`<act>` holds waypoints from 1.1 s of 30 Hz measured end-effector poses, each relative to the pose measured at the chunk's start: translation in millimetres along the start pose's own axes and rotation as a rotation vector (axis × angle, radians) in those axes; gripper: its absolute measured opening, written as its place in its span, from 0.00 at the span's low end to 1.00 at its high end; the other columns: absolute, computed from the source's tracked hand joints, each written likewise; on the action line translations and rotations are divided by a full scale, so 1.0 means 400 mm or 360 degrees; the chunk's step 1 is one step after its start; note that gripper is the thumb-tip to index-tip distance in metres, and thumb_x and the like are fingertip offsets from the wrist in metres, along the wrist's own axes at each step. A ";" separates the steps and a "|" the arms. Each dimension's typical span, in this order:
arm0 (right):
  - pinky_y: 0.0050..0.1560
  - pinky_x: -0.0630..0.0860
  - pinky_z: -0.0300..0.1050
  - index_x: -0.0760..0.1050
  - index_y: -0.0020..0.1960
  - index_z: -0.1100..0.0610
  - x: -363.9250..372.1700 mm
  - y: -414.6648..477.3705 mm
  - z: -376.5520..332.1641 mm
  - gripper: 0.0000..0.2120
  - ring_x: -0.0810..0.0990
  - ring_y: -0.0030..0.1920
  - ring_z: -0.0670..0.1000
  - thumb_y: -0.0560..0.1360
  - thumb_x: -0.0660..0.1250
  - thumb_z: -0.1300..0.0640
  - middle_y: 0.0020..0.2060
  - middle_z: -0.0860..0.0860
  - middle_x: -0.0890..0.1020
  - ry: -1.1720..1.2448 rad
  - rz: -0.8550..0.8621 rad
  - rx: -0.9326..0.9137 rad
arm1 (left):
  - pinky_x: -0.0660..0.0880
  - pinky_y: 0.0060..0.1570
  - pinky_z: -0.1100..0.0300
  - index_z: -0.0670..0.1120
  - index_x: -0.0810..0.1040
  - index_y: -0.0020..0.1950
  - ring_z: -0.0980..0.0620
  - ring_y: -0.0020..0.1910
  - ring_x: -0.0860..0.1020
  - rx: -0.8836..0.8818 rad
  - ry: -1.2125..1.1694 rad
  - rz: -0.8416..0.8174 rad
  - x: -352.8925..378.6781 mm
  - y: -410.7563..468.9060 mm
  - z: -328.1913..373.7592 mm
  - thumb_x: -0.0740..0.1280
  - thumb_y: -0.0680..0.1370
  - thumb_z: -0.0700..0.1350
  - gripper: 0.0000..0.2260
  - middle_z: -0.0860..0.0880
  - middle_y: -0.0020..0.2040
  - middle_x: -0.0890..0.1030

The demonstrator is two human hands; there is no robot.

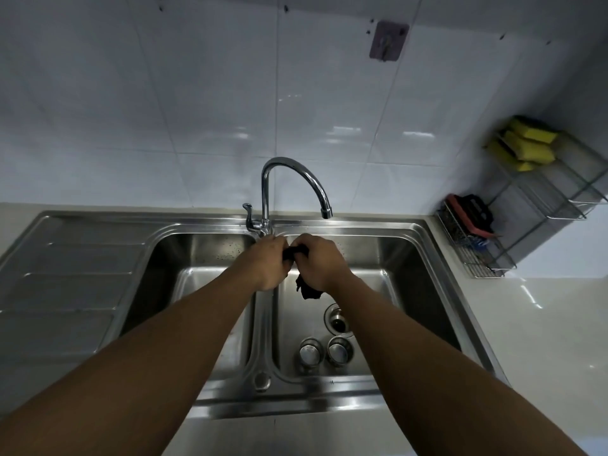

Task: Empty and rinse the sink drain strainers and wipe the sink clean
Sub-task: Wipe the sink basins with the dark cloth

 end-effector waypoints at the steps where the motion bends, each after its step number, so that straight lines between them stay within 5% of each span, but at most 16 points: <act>1: 0.40 0.70 0.38 0.78 0.49 0.51 -0.003 -0.004 0.008 0.09 0.79 0.45 0.51 0.77 0.62 0.62 0.44 0.48 0.82 0.0038 0.0000 -0.0008 | 0.70 0.47 0.56 0.45 0.74 0.59 0.45 0.54 0.77 -0.0012 -0.0005 0.0004 0.004 0.003 0.002 0.64 0.80 0.49 0.11 0.46 0.56 0.78; 3: 0.37 0.69 0.34 0.75 0.47 0.48 -0.007 -0.008 0.024 0.09 0.78 0.42 0.50 0.78 0.61 0.61 0.42 0.47 0.81 0.0074 -0.0005 -0.0013 | 0.69 0.43 0.57 0.46 0.73 0.57 0.48 0.46 0.76 -0.0044 -0.0030 0.0010 0.013 0.007 0.004 0.64 0.81 0.50 0.10 0.46 0.51 0.80; 5: 0.40 0.74 0.42 0.74 0.46 0.48 -0.009 -0.012 0.037 0.09 0.81 0.42 0.52 0.79 0.60 0.60 0.41 0.49 0.82 0.0108 -0.0024 0.0011 | 0.70 0.41 0.58 0.47 0.73 0.57 0.49 0.41 0.75 -0.0064 -0.0057 0.0026 0.023 0.009 0.009 0.63 0.81 0.51 0.09 0.47 0.48 0.80; 12: 0.41 0.82 0.48 0.76 0.50 0.48 -0.009 -0.015 0.082 0.08 0.85 0.36 0.52 0.76 0.61 0.58 0.37 0.51 0.84 0.0241 -0.0121 0.0132 | 0.68 0.40 0.58 0.48 0.72 0.54 0.47 0.42 0.76 -0.0049 -0.0137 0.0115 0.053 0.017 0.014 0.62 0.81 0.50 0.07 0.46 0.48 0.81; 18: 0.49 0.79 0.47 0.76 0.58 0.53 0.003 -0.035 0.109 0.18 0.82 0.48 0.54 0.69 0.74 0.58 0.48 0.51 0.83 0.0095 -0.0175 0.0029 | 0.63 0.32 0.67 0.50 0.74 0.52 0.54 0.38 0.74 0.0065 -0.0232 0.0175 0.055 0.011 0.022 0.62 0.82 0.48 0.03 0.51 0.43 0.78; 23: 0.49 0.78 0.48 0.77 0.57 0.56 0.005 -0.040 0.133 0.11 0.82 0.49 0.56 0.76 0.68 0.59 0.48 0.54 0.85 0.0146 -0.0106 0.0145 | 0.62 0.33 0.69 0.52 0.74 0.48 0.54 0.40 0.74 0.0147 -0.0278 0.0207 0.046 0.008 0.041 0.62 0.83 0.50 0.05 0.54 0.41 0.76; 28: 0.51 0.82 0.60 0.78 0.59 0.57 -0.004 -0.064 0.185 0.11 0.84 0.52 0.63 0.78 0.64 0.57 0.52 0.59 0.85 0.0915 -0.0039 0.0748 | 0.73 0.44 0.57 0.47 0.78 0.52 0.49 0.44 0.78 0.0205 -0.0419 0.0227 0.058 0.009 0.088 0.64 0.82 0.48 0.06 0.49 0.45 0.81; 31: 0.34 0.81 0.50 0.79 0.56 0.55 -0.021 -0.100 0.219 0.10 0.84 0.46 0.59 0.79 0.61 0.55 0.45 0.56 0.86 0.1483 0.0023 0.1024 | 0.75 0.47 0.58 0.48 0.79 0.51 0.52 0.45 0.79 0.0255 -0.0485 0.0223 0.089 0.015 0.139 0.68 0.80 0.47 0.04 0.51 0.46 0.81; 33: 0.34 0.79 0.48 0.80 0.56 0.57 -0.038 -0.125 0.246 0.13 0.81 0.43 0.58 0.79 0.60 0.55 0.42 0.56 0.85 0.1743 0.0094 0.1120 | 0.75 0.47 0.58 0.49 0.78 0.51 0.52 0.45 0.78 0.0283 -0.0470 0.0196 0.124 0.021 0.179 0.69 0.78 0.47 0.03 0.52 0.46 0.80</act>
Point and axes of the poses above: each hand's wrist, its own y-axis towards the middle knuckle, its own x-axis out of the palm, z = x × y, the point moved 3 cm from there along y, towards the middle knuckle
